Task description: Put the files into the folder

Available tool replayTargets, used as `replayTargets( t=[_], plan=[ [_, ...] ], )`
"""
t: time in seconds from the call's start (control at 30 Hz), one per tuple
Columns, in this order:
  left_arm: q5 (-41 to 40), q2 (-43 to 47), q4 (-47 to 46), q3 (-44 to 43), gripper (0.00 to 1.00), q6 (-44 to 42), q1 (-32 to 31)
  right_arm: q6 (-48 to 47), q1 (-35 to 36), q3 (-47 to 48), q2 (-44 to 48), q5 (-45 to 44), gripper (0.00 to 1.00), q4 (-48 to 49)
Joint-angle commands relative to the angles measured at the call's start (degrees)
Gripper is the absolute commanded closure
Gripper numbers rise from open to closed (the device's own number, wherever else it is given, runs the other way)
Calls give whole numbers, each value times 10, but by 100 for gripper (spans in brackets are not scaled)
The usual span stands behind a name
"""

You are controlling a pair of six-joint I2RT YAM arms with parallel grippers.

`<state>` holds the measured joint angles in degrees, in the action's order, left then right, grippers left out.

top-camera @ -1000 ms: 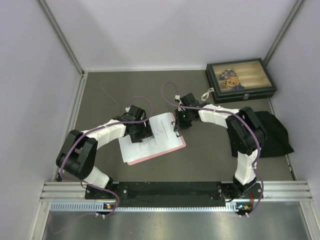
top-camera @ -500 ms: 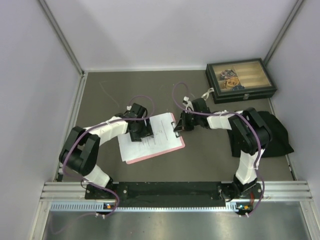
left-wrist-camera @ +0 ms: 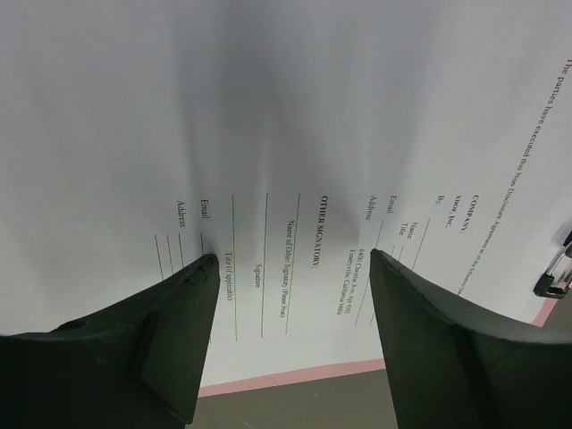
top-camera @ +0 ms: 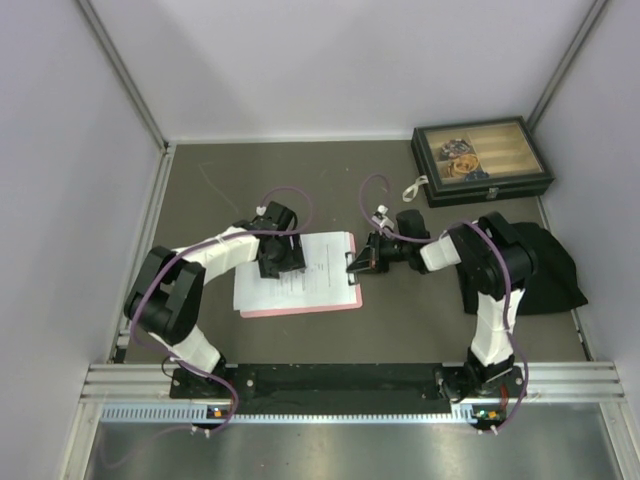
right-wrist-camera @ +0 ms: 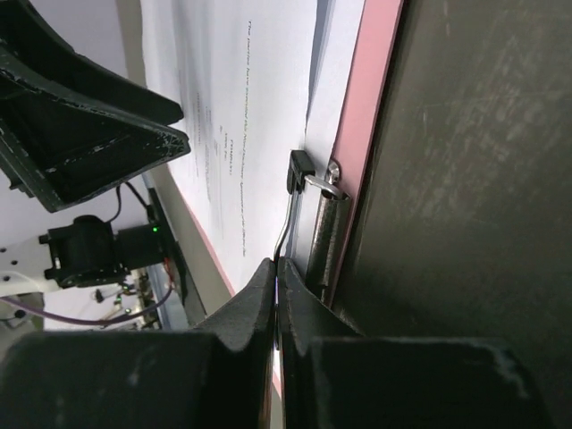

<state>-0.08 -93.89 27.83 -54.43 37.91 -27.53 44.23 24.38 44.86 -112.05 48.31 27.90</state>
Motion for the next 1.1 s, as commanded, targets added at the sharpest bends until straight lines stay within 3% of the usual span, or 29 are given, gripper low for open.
replayTargets(
  t=[0.0, 0.33, 0.57, 1.07],
  plan=[
    [31, -50, -27, 23, 27, 0, -2, 78, 6, -13, -5, 62, 100, 161],
    [27, -63, -36, 35, 27, 2, -2, 197, 6, -32, -15, 87, 100, 338],
    [37, -71, -42, 28, 27, 3, -2, 213, 6, -37, -22, 90, 100, 367],
    [101, -68, -81, 14, 22, 29, -45, 148, 6, -23, -18, 64, 100, 267]
  ],
)
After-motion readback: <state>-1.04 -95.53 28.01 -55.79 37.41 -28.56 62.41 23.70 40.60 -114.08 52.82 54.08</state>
